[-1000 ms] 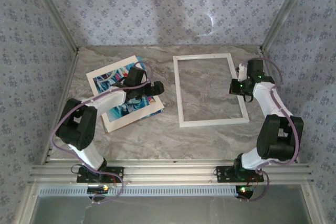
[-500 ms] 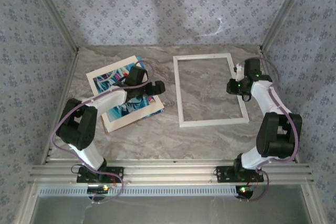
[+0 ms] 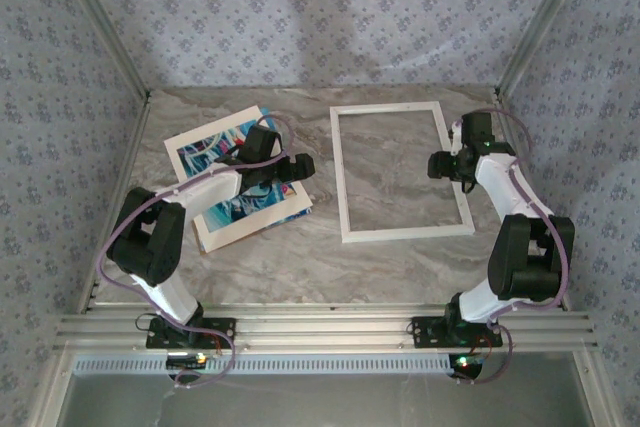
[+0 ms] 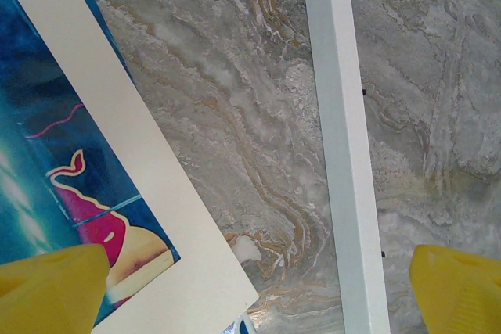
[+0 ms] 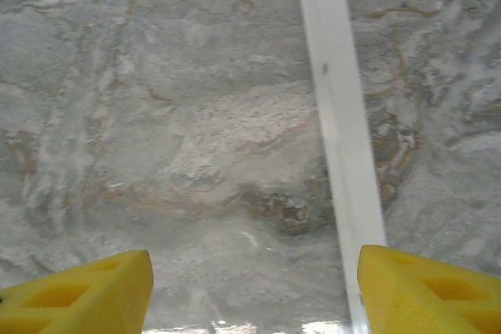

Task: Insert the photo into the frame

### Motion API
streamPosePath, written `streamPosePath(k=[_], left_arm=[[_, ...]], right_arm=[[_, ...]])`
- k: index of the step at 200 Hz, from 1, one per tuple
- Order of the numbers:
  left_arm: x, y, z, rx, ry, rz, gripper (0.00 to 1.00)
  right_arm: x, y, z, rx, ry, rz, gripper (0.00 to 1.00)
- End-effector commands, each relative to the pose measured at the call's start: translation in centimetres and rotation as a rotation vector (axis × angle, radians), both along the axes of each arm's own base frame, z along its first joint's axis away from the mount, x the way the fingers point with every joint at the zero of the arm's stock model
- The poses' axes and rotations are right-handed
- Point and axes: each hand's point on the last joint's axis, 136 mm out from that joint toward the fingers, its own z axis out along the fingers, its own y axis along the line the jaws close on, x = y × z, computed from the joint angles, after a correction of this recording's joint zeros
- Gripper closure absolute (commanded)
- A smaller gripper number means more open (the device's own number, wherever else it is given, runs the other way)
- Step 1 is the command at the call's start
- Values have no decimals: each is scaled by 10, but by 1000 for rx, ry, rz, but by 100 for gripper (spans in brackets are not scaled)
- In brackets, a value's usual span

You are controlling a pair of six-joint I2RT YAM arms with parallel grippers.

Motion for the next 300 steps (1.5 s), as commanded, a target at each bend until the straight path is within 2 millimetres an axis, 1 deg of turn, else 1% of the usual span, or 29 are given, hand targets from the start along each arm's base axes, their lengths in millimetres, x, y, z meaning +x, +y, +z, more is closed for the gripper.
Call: streamPosePath(k=[1,7,20,43,62,67,81,95,111,120,137,147,172,221,253,279,292,300], left_arm=[[1,-7,4,-2,-7,-28,1],[1,-6,4,-1,-8,-27,2],[1,-6,4,0,-8,-27,2],[0,-5,2,3,-6,-25,2],[-1,-5,2,4,-6,-24,1],[-1,-5,1,4,-5,-25,1],[-1,-4,2,5,-9,-22,1],[0,-2,3,9,-16,-15,1],[-2,3,3,24,-27,-3,2],[-3,6,5,38,-37,2,2],[-5,16,5,69,-48,18,1],[-5,22,4,81,-53,29,1],[-7,31,2,77,-55,56,1],[-7,45,-3,74,-62,91,2],[-6,60,-8,48,-50,131,2],[-6,70,-8,44,-54,156,1],[-6,74,-7,44,-61,167,2],[-6,77,-7,46,-60,173,2]], right_arm=[[-6,-19,0,-97,24,-76,22],[-7,-21,0,-100,26,-92,19],[-10,-23,1,-101,27,-119,18],[-11,-35,1,-131,19,-172,17],[-11,-41,-2,-111,20,-208,16],[-3,-42,0,-96,-10,-212,16],[6,-44,-3,-59,-34,-223,17],[15,-49,-8,-28,-38,-237,18],[24,-56,-20,20,-17,-261,20],[27,-57,-29,72,2,-265,22],[31,-55,-44,157,23,-256,24],[32,-54,-51,194,33,-245,24],[34,-48,-60,269,45,-230,26],[27,-23,-77,388,93,-178,31],[20,-6,-74,423,104,-139,33],[14,10,-66,442,100,-106,33],[10,11,-62,410,106,-108,33],[9,8,-58,380,98,-114,33]])
